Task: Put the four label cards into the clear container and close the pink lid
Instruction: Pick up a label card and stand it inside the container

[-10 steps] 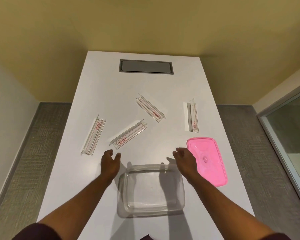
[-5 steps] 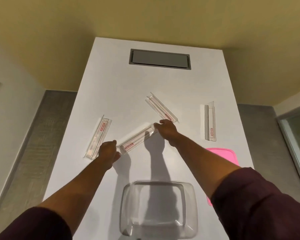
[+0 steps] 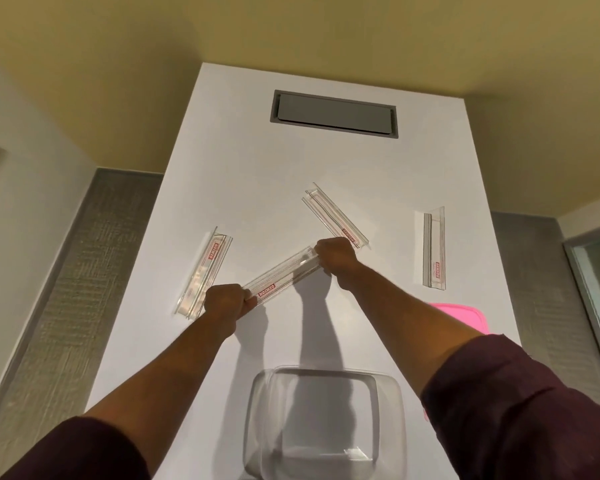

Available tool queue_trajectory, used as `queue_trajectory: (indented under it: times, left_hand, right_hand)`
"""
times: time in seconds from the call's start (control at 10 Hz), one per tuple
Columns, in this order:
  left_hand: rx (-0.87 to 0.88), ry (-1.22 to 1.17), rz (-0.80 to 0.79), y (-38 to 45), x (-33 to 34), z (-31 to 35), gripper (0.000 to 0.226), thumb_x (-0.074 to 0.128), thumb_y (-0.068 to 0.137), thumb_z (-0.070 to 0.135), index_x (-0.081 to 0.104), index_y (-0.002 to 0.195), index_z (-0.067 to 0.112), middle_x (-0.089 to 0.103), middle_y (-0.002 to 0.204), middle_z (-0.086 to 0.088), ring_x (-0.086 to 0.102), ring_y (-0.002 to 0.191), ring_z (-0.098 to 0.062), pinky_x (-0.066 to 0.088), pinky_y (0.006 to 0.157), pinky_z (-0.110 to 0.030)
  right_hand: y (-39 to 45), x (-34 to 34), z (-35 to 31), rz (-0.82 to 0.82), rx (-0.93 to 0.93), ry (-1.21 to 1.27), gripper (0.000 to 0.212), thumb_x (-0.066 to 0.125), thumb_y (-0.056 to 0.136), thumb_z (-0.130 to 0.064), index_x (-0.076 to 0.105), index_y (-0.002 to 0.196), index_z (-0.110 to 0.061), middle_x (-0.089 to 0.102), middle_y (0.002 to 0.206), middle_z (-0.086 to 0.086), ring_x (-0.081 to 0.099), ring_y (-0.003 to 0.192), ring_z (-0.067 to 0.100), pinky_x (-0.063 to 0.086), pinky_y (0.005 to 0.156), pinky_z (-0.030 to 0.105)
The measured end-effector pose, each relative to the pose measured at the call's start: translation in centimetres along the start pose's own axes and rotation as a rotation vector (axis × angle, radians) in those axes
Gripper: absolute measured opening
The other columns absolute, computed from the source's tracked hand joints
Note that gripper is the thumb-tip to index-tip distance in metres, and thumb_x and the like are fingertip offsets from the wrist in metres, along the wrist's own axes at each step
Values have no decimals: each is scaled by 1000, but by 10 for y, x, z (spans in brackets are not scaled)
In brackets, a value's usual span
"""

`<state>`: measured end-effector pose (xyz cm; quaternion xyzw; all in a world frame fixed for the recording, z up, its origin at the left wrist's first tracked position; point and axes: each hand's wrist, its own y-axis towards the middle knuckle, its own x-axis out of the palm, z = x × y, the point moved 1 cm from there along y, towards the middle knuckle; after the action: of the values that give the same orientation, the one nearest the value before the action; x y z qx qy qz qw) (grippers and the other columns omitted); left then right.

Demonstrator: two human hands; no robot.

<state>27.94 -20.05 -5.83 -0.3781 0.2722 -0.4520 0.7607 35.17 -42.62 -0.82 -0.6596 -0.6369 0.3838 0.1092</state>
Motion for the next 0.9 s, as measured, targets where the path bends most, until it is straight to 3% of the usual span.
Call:
queue_trajectory:
  times: [0.1,0.2,0.3,0.4,0.5,0.6,0.7,0.8,0.9]
  left_hand:
    - [84,48,-39,-14,-4,-2,26,64,74,-23,60,85,0,63,87,-24,62,68,-32,59,74,-38]
    - [133,73,-29,-29,-9,-6,42,71,77,-13,62,114,3,69,99,-25,70,65,-27,62,63,-30]
    - [202,92,-68,-50,-14,-12,38,67,79,-10,63,112,8,73,86,-19,68,57,-22,54,49,-25]
    - [265,92,-110,-72,-19,-15,36,62,82,-15,66,108,10,71,74,-11,71,59,-20,61,57,-29]
    - [327,78,-172,-93,-21,-19,39,57,84,-17,66,113,8,69,81,-16,70,72,-24,62,74,-38]
    - [383,111,-219,-112,-21,-21,43,55,84,-18,68,114,11,68,81,-13,69,77,-22,61,73,-35]
    - [438,136,-272,-128,-19,-23,43,57,85,-17,68,117,11,66,78,-10,69,75,-19,60,69,-30]
    - [459,159,-281,-143,-17,-23,46,59,86,-14,65,124,11,67,85,-8,68,82,-22,61,80,-37]
    - [472,230,-219,-157,-10,-26,55,71,86,3,53,137,15,61,122,-10,63,112,-30,51,104,-49]
  right_hand:
    - [-15,-7,7,9,-53,45,18,52,84,-5,50,65,-4,45,80,13,41,74,22,37,70,40]
    - [-33,-16,25,39,-106,130,15,51,84,-6,54,79,8,44,78,10,38,77,22,34,74,39]
    - [-59,-32,47,47,-96,238,20,63,92,-13,70,111,-12,73,98,1,62,86,17,52,82,40]
    - [-84,-51,68,37,-117,317,36,66,93,-10,59,129,-16,77,109,5,70,92,17,54,79,33]
    - [-111,-65,86,46,-142,290,39,70,92,-13,59,130,-17,79,100,8,75,91,19,56,79,34]
    - [-134,-73,98,29,-172,319,43,73,90,-8,59,130,-16,74,83,11,75,78,23,58,78,40]
    - [-159,-79,104,-8,-213,348,38,68,91,-1,64,127,-14,68,84,15,75,76,25,59,79,42]
    - [-180,-80,108,19,-267,443,28,67,93,0,67,118,-10,66,84,12,76,80,27,60,77,38]
    - [-196,-75,111,122,-317,536,27,69,90,5,65,114,-8,68,79,13,77,84,30,63,78,37]
